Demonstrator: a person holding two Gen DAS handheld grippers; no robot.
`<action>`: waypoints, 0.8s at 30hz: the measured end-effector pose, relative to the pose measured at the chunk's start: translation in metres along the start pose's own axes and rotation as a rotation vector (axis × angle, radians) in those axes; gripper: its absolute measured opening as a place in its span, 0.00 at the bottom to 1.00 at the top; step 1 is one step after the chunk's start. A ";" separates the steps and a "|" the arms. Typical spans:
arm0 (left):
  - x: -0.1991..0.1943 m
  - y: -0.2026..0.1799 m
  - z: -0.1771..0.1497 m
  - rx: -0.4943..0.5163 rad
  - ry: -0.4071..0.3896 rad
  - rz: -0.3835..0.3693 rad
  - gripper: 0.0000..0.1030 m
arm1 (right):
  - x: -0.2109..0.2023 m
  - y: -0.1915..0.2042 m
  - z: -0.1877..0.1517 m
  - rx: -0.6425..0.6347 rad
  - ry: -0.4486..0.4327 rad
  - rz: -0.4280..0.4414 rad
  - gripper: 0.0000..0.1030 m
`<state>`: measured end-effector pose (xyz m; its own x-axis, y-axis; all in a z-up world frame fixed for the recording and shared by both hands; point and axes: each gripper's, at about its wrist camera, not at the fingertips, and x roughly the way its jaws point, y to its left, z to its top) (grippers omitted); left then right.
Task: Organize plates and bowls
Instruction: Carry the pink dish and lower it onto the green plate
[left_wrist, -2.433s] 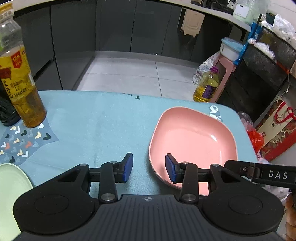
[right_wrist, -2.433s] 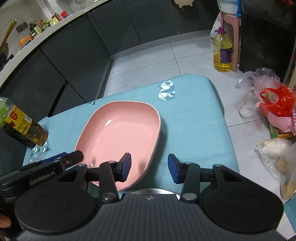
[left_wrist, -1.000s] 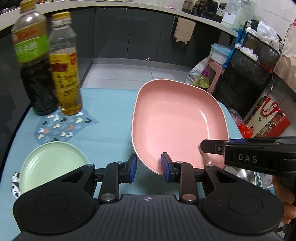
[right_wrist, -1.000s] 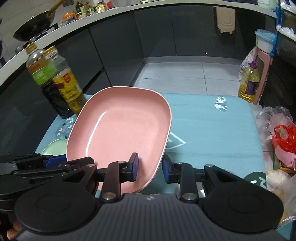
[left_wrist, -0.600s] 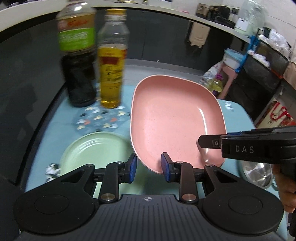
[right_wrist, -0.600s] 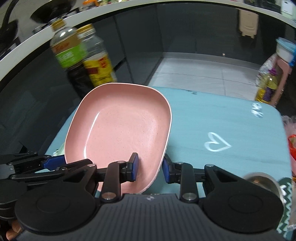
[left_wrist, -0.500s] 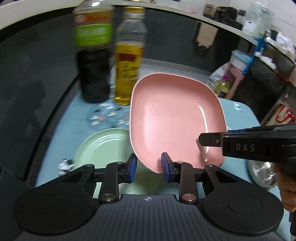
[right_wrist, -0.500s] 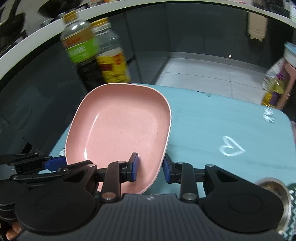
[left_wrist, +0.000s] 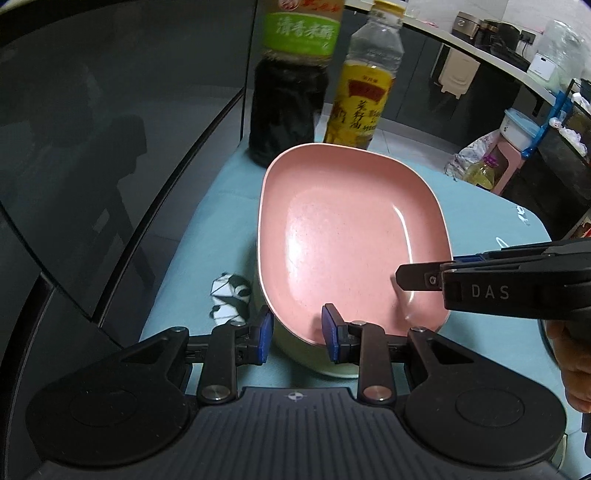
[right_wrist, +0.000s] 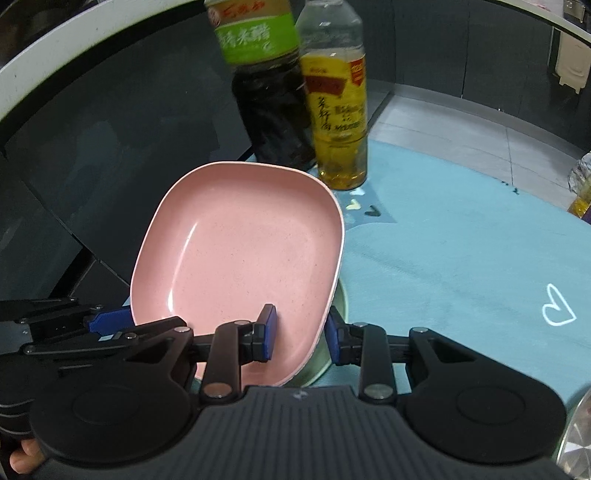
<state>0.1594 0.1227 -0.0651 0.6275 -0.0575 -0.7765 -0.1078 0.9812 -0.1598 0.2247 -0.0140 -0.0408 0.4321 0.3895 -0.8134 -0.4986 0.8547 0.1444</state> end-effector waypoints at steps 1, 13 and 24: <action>0.001 0.001 -0.001 -0.002 0.005 -0.002 0.26 | 0.002 0.001 0.000 -0.003 0.005 -0.002 0.19; 0.016 0.003 -0.011 -0.005 0.055 -0.018 0.26 | 0.012 0.002 -0.002 -0.001 0.043 -0.017 0.19; 0.018 0.004 -0.012 0.001 0.060 -0.017 0.26 | 0.018 0.000 -0.003 0.008 0.061 -0.018 0.19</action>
<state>0.1608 0.1230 -0.0871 0.5820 -0.0849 -0.8087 -0.0969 0.9802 -0.1727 0.2302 -0.0080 -0.0577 0.3943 0.3530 -0.8485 -0.4848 0.8642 0.1342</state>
